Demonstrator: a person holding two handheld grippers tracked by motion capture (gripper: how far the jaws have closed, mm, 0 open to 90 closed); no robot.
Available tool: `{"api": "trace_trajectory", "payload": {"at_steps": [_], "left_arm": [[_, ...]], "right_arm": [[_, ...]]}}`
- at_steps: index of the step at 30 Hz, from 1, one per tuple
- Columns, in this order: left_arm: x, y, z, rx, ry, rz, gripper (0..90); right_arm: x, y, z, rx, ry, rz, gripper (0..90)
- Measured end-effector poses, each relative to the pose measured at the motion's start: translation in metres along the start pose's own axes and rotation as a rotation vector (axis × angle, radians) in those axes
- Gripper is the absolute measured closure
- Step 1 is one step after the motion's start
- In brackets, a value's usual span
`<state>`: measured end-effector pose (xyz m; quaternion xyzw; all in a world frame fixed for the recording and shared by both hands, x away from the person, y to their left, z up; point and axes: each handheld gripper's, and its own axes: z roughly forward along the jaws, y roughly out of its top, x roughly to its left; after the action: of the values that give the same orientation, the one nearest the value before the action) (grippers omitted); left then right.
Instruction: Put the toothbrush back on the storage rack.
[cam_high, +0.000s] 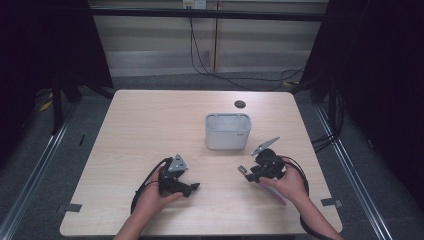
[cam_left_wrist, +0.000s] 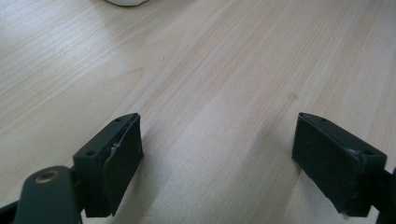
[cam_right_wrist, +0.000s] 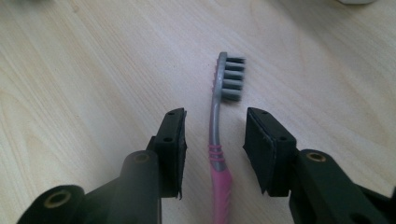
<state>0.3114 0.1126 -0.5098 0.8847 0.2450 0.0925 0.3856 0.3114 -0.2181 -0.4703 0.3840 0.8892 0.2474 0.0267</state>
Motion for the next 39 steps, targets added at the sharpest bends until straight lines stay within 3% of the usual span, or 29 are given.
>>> {"api": "trace_trajectory", "payload": {"at_steps": [23, 25, 33, 39], "left_arm": [[0.000, 0.000, 0.000, 0.003, 0.000, 0.002, 15.7], [0.000, 0.000, 0.000, 0.002, -0.001, 0.002, 15.7], [0.000, 0.000, 0.000, -0.001, -0.001, -0.001, 15.7], [0.000, 0.000, 0.000, -0.003, 0.000, -0.004, 15.8]], "right_arm": [[0.003, 0.010, 0.010, 0.116, -0.018, 0.008, 78.1], [0.003, 0.010, 0.010, 0.118, -0.025, -0.002, 82.8], [0.006, 0.012, 0.011, 0.131, -0.029, -0.007, 84.8], [0.005, 0.010, 0.009, 0.108, -0.023, 0.016, 84.9]]}}
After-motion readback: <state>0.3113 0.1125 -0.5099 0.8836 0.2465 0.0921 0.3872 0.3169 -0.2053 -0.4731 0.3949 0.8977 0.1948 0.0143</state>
